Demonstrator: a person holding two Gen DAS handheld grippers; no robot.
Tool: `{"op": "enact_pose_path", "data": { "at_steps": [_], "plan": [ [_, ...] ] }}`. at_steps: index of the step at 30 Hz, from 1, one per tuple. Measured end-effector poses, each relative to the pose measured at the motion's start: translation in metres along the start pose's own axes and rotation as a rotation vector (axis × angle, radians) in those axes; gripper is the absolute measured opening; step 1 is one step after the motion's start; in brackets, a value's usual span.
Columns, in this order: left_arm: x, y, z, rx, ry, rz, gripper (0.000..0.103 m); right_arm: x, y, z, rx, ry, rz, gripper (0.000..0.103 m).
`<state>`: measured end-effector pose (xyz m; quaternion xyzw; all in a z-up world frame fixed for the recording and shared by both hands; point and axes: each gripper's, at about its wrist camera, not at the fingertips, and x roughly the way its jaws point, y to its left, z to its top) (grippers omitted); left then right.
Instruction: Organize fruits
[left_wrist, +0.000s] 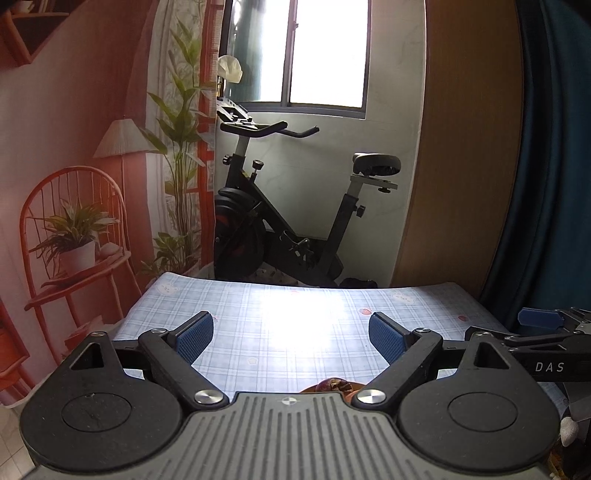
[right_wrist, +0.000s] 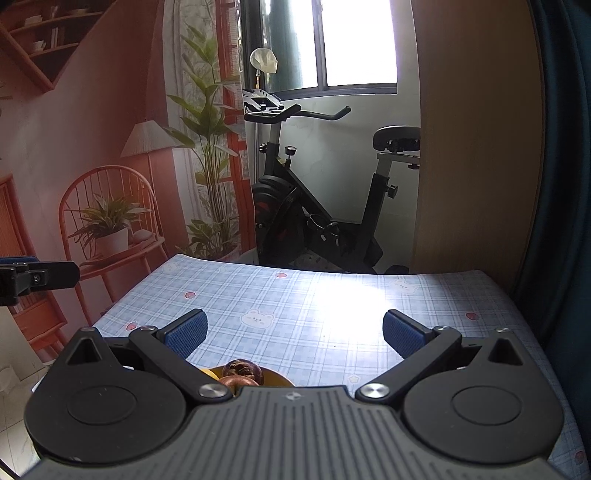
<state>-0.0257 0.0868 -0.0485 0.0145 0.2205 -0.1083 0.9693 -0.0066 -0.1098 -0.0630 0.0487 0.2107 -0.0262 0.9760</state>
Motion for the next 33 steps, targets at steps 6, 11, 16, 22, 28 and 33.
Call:
{"op": "enact_pose_path", "data": {
  "at_steps": [6, 11, 16, 22, 28, 33],
  "plan": [
    [-0.001, 0.000, -0.002, 0.000, 0.005, 0.007, 0.093, -0.001, -0.001, -0.002, 0.011, -0.003, 0.001, 0.103],
    [-0.001, -0.003, 0.000, 0.004, 0.011, 0.019, 0.093, -0.002, -0.003, -0.002, 0.018, -0.007, 0.001, 0.103],
    [-0.002, -0.005, 0.001, 0.008, 0.012, 0.021, 0.093, -0.003, -0.003, 0.000, 0.018, -0.009, 0.005, 0.103],
    [-0.001, -0.004, 0.001, 0.010, 0.014, 0.028, 0.093, -0.003, -0.004, -0.001, 0.021, -0.008, 0.003, 0.103],
    [-0.001, -0.008, 0.001, 0.023, 0.014, 0.037, 0.093, -0.005, -0.002, -0.001, 0.015, -0.014, 0.010, 0.103],
    [-0.003, -0.013, 0.001, 0.032, 0.012, 0.044, 0.093, -0.005, -0.002, -0.001, 0.017, -0.014, 0.011, 0.103]
  ]
}}
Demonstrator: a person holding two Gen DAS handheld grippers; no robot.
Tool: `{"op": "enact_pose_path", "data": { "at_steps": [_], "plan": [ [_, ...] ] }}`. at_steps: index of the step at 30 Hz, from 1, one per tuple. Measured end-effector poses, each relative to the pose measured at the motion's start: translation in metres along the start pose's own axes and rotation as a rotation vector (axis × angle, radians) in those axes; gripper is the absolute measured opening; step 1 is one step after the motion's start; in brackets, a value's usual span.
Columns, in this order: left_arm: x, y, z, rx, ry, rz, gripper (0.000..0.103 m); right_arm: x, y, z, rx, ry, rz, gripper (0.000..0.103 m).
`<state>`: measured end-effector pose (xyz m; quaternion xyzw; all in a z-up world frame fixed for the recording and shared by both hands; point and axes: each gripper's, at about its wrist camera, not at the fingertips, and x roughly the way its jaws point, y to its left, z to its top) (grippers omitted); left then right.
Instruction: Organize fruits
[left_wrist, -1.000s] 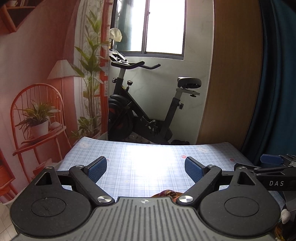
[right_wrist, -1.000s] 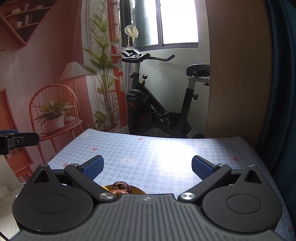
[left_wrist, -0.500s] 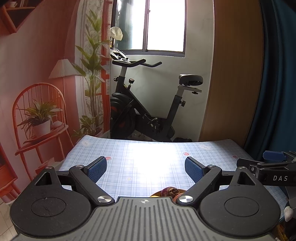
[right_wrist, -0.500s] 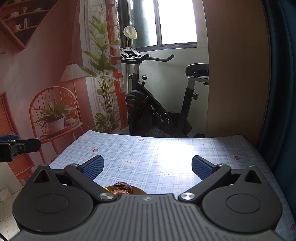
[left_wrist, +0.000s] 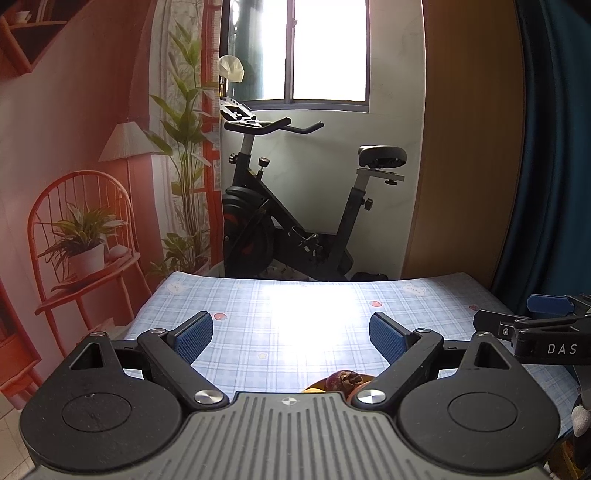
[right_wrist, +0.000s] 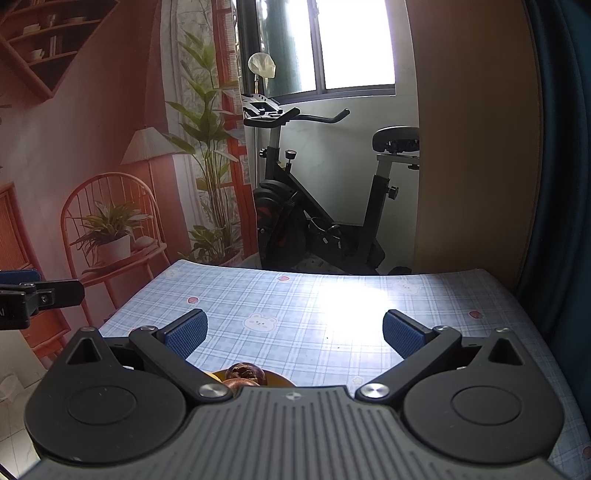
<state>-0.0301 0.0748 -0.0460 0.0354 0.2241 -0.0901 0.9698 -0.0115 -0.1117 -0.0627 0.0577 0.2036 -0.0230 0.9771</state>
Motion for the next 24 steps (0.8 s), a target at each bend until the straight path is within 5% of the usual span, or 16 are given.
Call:
{"op": "enact_pose_path", "data": {
  "at_steps": [24],
  "plan": [
    [0.0020, 0.0007, -0.0002, -0.012, 0.003, -0.004, 0.093, -0.0007, 0.0004, -0.0024, 0.011, -0.003, 0.011, 0.103]
  ]
}}
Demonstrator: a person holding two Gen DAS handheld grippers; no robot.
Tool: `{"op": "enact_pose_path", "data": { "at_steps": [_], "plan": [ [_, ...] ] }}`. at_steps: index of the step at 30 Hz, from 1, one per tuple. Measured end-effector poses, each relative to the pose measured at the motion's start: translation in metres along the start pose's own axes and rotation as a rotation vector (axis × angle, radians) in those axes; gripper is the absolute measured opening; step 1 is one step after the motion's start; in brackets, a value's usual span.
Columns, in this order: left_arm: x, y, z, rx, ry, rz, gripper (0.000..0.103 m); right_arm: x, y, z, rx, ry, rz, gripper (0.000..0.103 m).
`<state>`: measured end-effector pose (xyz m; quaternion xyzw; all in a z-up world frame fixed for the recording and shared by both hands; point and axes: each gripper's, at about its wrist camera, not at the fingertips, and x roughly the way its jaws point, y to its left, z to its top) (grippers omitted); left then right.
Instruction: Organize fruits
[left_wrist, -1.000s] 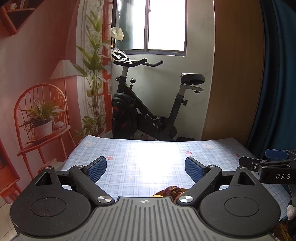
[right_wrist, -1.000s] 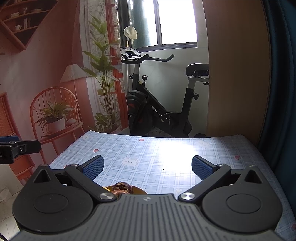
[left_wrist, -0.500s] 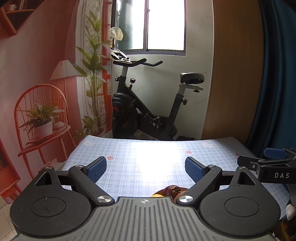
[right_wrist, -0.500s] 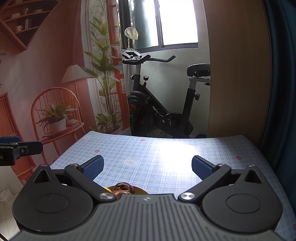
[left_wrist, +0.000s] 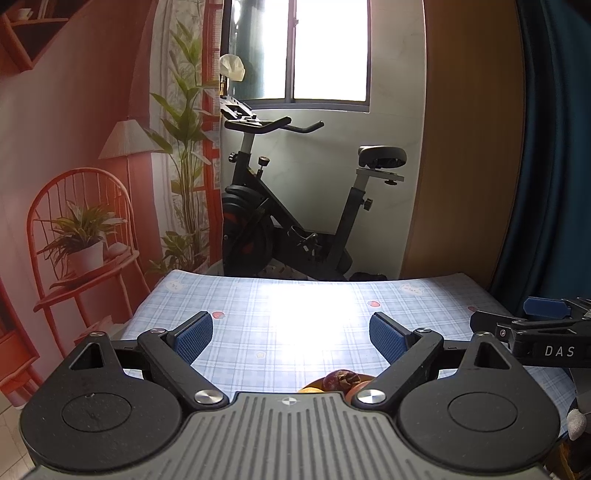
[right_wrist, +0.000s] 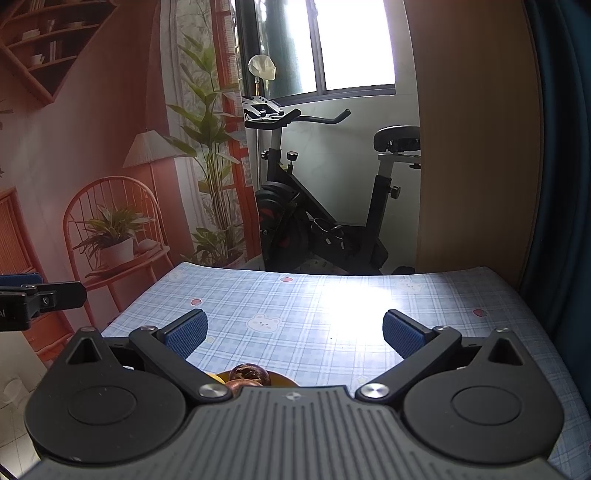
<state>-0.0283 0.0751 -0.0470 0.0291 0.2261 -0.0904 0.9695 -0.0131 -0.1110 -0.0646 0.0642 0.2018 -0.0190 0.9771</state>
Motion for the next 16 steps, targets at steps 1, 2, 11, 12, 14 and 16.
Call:
{"op": "enact_pose_path", "data": {
  "at_steps": [1, 2, 11, 12, 14, 16],
  "plan": [
    [0.0002, 0.0007, -0.0001, 0.000, 0.001, -0.001, 0.093, -0.0001, 0.0008, -0.0001, 0.000, 0.000, 0.001, 0.103],
    [0.0003, 0.0009, -0.0001, 0.000, 0.001, 0.000, 0.093, 0.0002, 0.0008, 0.0012, 0.000, 0.000, 0.002, 0.103],
    [-0.0002, 0.0012, 0.0010, -0.002, 0.004, 0.006, 0.093, 0.0015, 0.0023, 0.0048, -0.008, -0.006, 0.009, 0.103],
    [-0.0006, -0.0002, 0.0007, 0.000, 0.003, 0.012, 0.093, 0.0017, 0.0031, 0.0051, -0.008, -0.006, 0.009, 0.103],
    [-0.0014, -0.0010, 0.0007, -0.002, 0.000, 0.017, 0.093, 0.0015, 0.0023, 0.0047, -0.007, -0.005, 0.010, 0.103],
    [-0.0023, -0.0023, 0.0007, -0.008, -0.002, 0.018, 0.093, 0.0019, 0.0032, 0.0055, -0.008, -0.006, 0.010, 0.103]
  ]
}}
